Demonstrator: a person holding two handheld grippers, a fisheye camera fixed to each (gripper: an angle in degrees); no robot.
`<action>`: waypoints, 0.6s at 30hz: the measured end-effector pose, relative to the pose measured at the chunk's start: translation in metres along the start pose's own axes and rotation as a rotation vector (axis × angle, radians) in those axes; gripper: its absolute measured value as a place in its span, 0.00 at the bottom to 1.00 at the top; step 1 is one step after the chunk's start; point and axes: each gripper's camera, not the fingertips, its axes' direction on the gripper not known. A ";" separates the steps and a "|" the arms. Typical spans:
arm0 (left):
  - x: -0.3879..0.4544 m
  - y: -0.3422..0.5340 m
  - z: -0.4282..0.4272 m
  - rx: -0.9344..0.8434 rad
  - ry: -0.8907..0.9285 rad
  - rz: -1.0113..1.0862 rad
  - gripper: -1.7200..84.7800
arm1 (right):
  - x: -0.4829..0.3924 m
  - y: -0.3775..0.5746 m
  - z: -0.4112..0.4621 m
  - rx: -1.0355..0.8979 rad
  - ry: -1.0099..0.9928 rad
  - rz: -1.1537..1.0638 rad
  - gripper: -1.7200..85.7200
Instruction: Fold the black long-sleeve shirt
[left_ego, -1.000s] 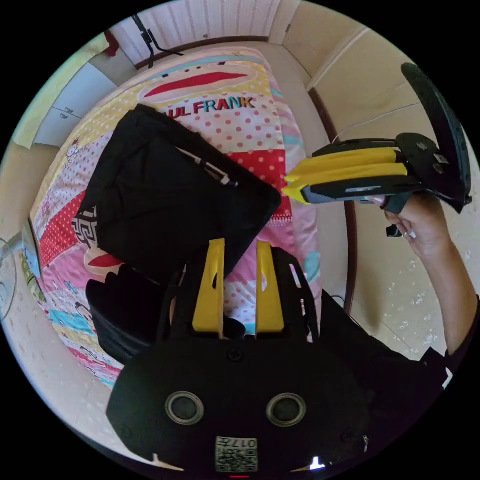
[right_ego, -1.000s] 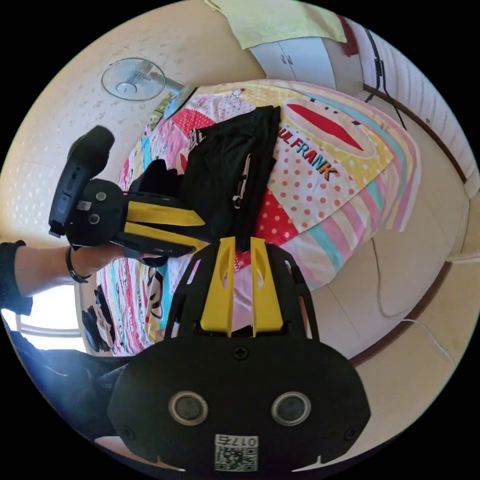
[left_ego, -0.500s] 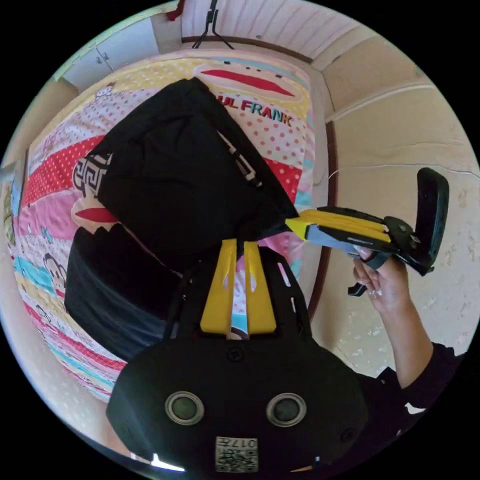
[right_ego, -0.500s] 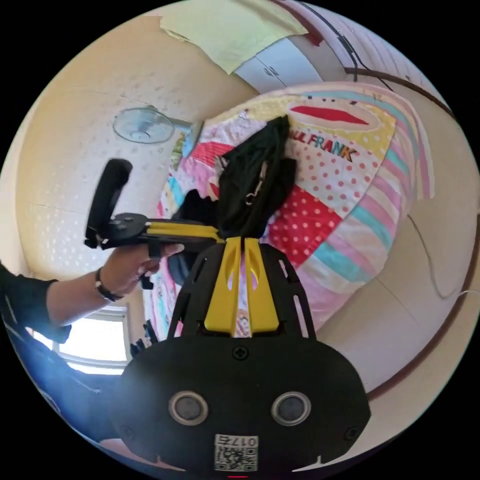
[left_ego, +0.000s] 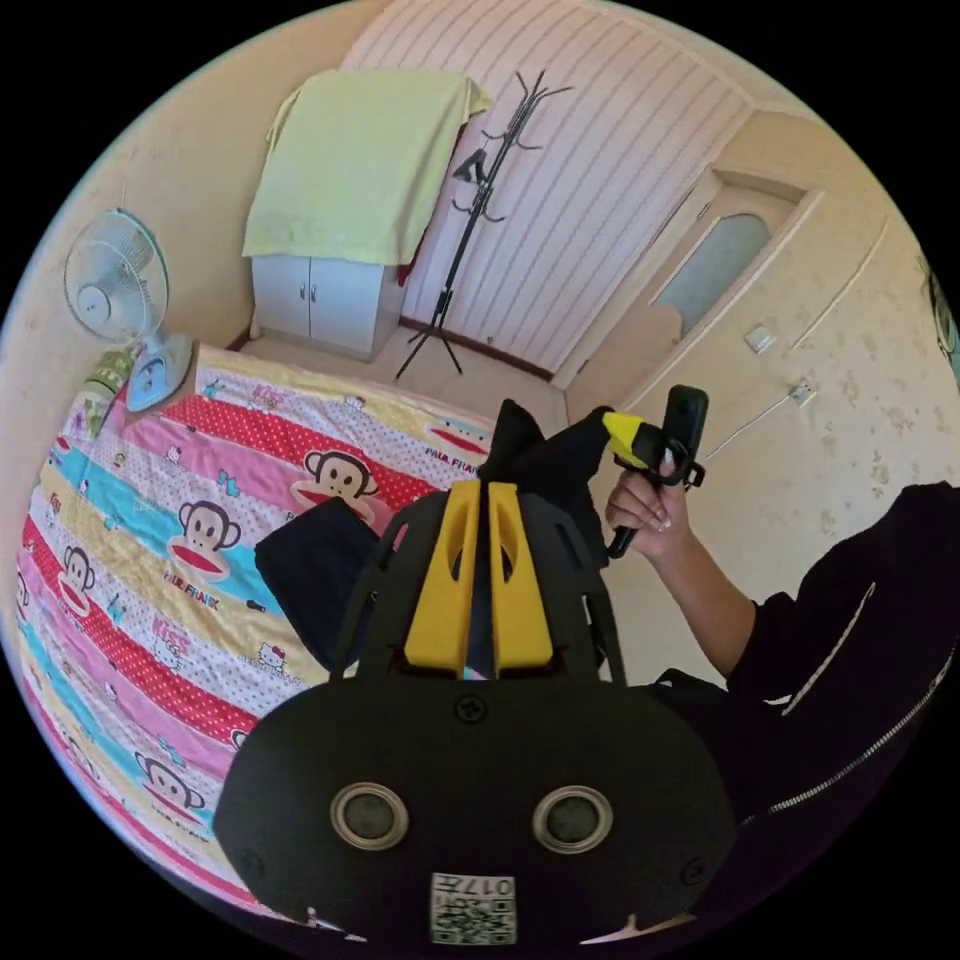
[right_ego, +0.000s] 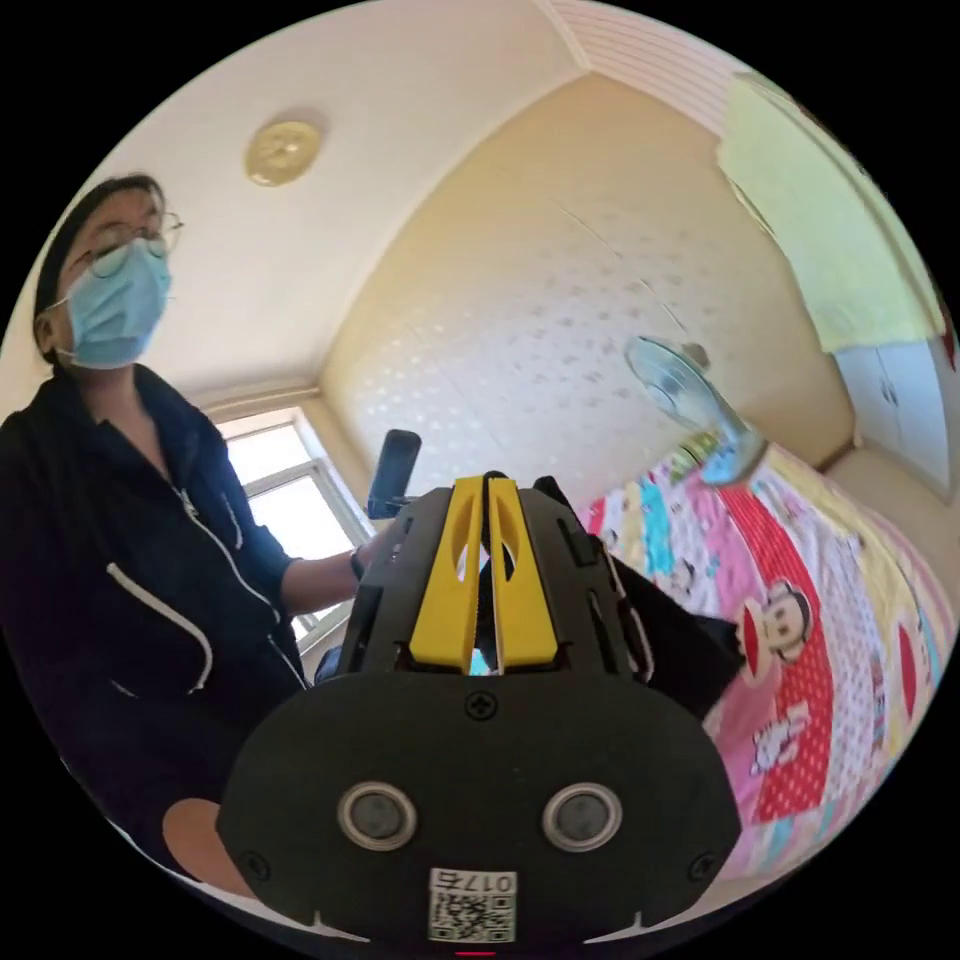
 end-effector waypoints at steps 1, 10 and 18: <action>0.009 0.006 -0.017 0.030 -0.010 0.018 0.02 | -0.023 -0.009 0.002 0.025 -0.051 -0.064 0.03; 0.131 0.173 -0.248 0.391 -0.404 -0.066 0.01 | -0.160 -0.054 0.043 0.092 -0.235 -0.239 0.03; 0.239 0.239 -0.193 -0.103 -1.323 -0.022 0.01 | -0.244 -0.044 0.132 -0.009 -0.424 -0.245 0.03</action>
